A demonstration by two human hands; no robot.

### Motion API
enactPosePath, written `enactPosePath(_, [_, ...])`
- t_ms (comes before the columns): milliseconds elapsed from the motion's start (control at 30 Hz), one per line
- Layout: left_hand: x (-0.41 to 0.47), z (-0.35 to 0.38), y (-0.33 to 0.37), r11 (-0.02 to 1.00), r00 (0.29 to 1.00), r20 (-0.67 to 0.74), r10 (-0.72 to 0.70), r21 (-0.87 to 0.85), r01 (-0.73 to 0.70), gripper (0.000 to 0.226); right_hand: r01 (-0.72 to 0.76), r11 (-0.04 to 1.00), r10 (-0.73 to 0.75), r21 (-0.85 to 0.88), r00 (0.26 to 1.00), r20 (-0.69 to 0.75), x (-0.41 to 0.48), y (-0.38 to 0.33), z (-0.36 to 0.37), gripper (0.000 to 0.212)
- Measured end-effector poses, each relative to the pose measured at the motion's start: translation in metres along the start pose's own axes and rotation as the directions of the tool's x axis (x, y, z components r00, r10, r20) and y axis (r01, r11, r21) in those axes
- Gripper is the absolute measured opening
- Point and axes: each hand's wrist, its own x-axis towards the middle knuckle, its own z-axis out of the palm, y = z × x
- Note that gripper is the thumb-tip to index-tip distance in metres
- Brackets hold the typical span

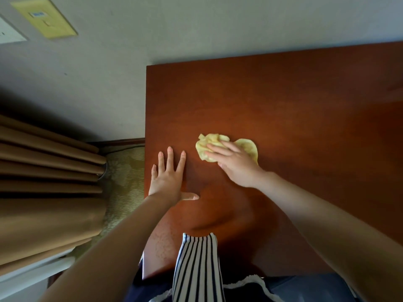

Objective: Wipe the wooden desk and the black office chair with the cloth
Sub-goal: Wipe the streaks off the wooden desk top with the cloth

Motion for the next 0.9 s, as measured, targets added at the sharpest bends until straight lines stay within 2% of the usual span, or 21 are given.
enactPosePath(133, [-0.002,-0.003,0.001,0.995,1.000,-0.019,-0.006,0.101,0.008,0.127,0.174,0.985,-0.175,0.018,0.983,0.062,-0.046,-0.006,0.014,0.045])
enactPosePath(200, [-0.001,-0.007,0.002,0.983,0.996,-0.086,0.003,0.182,0.013,0.122,0.262,0.964,-0.258,-0.036,0.961,0.097,-0.068,-0.001,0.019,0.046])
enactPosePath(267, [0.001,-0.013,0.001,0.973,0.981,-0.192,0.014,0.228,0.031,0.117,0.282,0.959,-0.269,-0.035,0.941,0.204,-0.086,0.008,0.023,0.055])
enactPosePath(333, [0.006,-0.019,-0.001,0.976,0.971,-0.240,0.016,0.215,0.037,0.114,0.295,0.956,-0.284,0.006,0.915,0.285,-0.099,0.021,0.020,0.064])
enactPosePath(467, [0.024,-0.030,-0.003,0.986,0.982,-0.182,0.052,0.167,-0.021,0.117,0.381,0.922,-0.346,-0.068,0.889,0.299,-0.107,0.051,-0.004,0.063])
enactPosePath(633, [0.047,-0.038,-0.006,0.997,0.994,-0.084,0.065,0.038,-0.062,0.123,0.296,0.910,-0.249,-0.291,0.950,0.186,-0.087,0.081,-0.041,0.055])
enactPosePath(767, [0.057,-0.036,-0.007,0.999,0.998,-0.044,0.047,0.001,-0.048,0.130,0.210,0.924,-0.187,-0.318,0.977,0.101,-0.052,0.094,-0.057,0.056])
enactPosePath(900, [0.062,-0.033,-0.007,0.999,0.999,-0.030,0.043,0.002,-0.043,0.132,0.038,0.955,-0.038,-0.295,0.999,0.006,0.001,0.095,-0.069,0.052])
